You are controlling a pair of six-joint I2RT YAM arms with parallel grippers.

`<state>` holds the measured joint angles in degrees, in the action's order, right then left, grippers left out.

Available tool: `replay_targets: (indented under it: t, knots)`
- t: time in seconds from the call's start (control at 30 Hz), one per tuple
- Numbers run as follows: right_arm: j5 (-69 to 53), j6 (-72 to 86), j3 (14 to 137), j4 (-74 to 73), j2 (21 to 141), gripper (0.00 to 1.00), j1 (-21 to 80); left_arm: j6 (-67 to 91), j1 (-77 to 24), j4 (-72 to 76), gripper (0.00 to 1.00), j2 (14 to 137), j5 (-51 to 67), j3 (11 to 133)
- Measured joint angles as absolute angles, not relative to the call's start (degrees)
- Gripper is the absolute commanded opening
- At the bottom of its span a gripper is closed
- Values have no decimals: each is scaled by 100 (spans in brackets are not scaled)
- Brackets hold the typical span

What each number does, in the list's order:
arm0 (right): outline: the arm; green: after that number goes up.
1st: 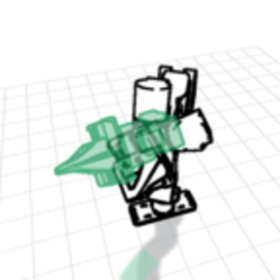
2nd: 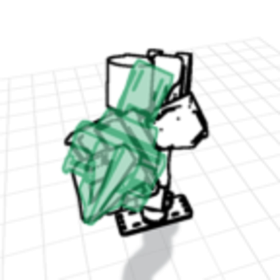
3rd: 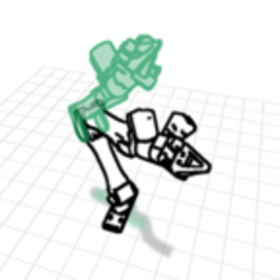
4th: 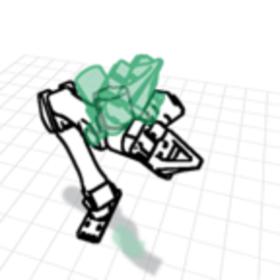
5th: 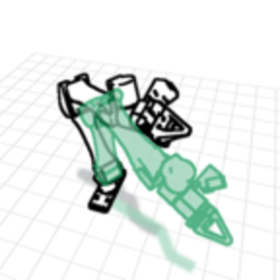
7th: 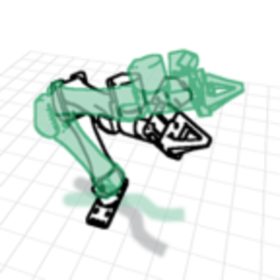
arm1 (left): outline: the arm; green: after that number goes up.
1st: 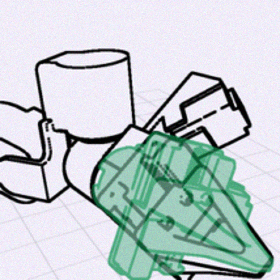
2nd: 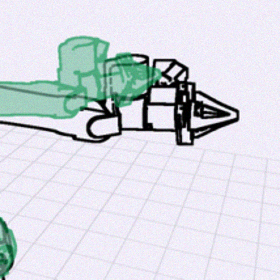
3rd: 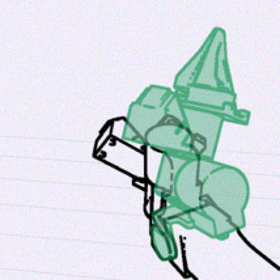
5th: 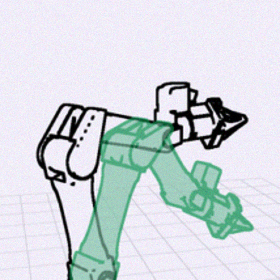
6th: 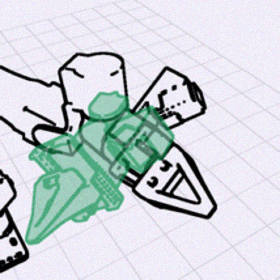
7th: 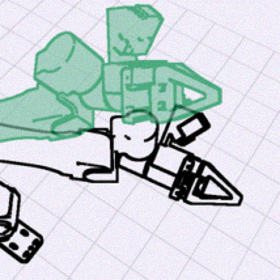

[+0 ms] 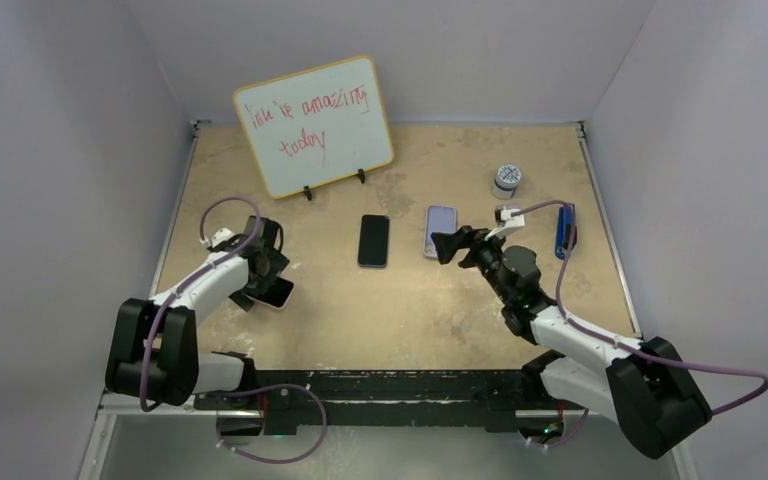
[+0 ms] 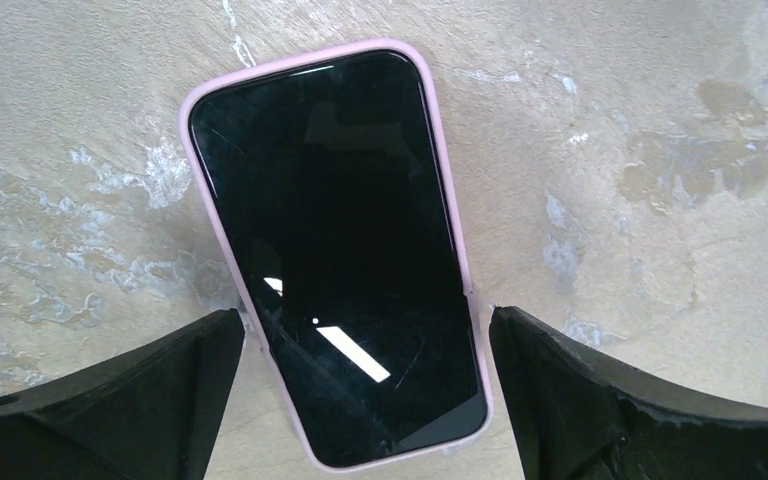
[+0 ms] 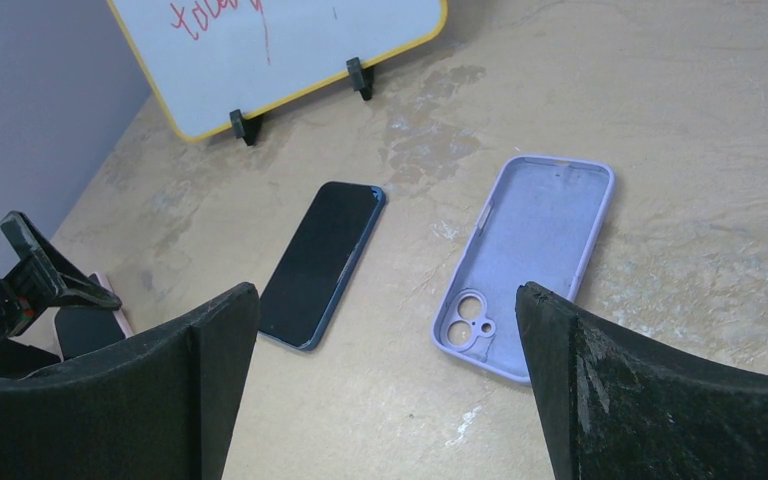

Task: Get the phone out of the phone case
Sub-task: Pick up the phone at the center of the board.

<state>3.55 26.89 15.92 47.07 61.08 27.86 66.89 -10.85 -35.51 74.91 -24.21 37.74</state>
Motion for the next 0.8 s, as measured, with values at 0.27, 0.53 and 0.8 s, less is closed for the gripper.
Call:
replay_targets:
  t: [0.27, 0.53, 0.8]
  knots:
    - [322, 2681, 1603, 4707, 6160, 99, 2786, 6792, -1013, -3481, 100, 7898, -2491, 3854]
    - [193, 2679, 1623, 4698, 6261, 97, 2786, 6792, -919, -3437, 97, 8213, -2700, 4027]
    - [54, 2650, 1695, 4685, 6263, 96, 2786, 6667, -829, -3223, 75, 8180, -2821, 3933]
